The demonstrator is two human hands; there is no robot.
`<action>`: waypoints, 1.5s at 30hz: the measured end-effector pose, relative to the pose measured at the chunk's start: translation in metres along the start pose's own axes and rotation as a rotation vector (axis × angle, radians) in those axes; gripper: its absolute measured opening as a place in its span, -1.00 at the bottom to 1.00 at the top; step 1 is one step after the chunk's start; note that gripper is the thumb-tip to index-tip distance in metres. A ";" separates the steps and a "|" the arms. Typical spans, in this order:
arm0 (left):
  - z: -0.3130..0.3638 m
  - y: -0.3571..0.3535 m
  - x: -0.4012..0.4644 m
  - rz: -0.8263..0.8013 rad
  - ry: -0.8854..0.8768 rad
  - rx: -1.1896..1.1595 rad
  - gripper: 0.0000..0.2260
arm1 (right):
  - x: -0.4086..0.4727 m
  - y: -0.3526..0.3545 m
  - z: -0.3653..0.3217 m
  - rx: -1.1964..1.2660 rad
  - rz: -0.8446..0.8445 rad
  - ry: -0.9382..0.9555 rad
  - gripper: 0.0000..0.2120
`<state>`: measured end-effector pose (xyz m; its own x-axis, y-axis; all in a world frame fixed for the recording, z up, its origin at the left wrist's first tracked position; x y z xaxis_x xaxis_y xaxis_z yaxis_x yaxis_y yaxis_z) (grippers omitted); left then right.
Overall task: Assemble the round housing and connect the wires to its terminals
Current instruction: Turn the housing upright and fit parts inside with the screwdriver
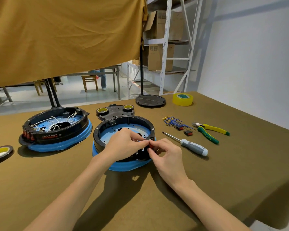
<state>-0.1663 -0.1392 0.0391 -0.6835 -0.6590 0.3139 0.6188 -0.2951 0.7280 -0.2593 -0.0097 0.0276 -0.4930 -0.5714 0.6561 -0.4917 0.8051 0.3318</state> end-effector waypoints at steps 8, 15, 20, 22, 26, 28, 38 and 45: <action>-0.002 0.003 0.000 0.042 0.032 0.031 -0.85 | 0.000 -0.003 0.002 -0.004 0.013 -0.036 -0.68; -0.003 0.004 0.001 0.089 0.060 0.062 -0.85 | 0.000 0.000 0.009 -0.119 0.027 -0.076 -0.85; -0.006 0.002 0.002 0.099 0.057 0.075 -0.86 | -0.002 -0.004 0.008 -0.102 0.006 -0.068 -0.86; -0.004 0.002 0.002 0.113 0.043 0.111 -0.83 | -0.002 -0.005 0.009 -0.087 0.008 -0.077 -0.85; -0.001 0.003 0.003 0.148 0.037 0.144 -0.74 | -0.002 -0.006 0.012 -0.073 0.004 -0.082 -0.85; -0.001 0.003 0.004 0.160 0.046 0.157 -0.74 | -0.002 -0.006 0.012 -0.077 0.001 -0.077 -0.85; -0.008 0.003 0.005 0.160 0.081 0.143 -0.72 | 0.013 0.023 0.018 -0.042 0.192 -0.088 -0.89; -0.018 -0.014 0.012 0.027 0.162 0.183 -0.61 | 0.043 0.039 0.096 -0.961 -0.251 -0.315 -0.59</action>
<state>-0.1763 -0.1558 0.0221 -0.5877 -0.7714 0.2439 0.5453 -0.1550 0.8238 -0.3689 -0.0180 0.0038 -0.6886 -0.6442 0.3328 0.1049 0.3657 0.9248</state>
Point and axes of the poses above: each hand's wrist, its own x-axis towards the middle knuckle, its own y-axis out of the back of the hand, z = x × y, the point moved 10 cm from there along x, towards the middle knuckle, and after that the axes turned 7 degrees about z, right-handed, at the moved point
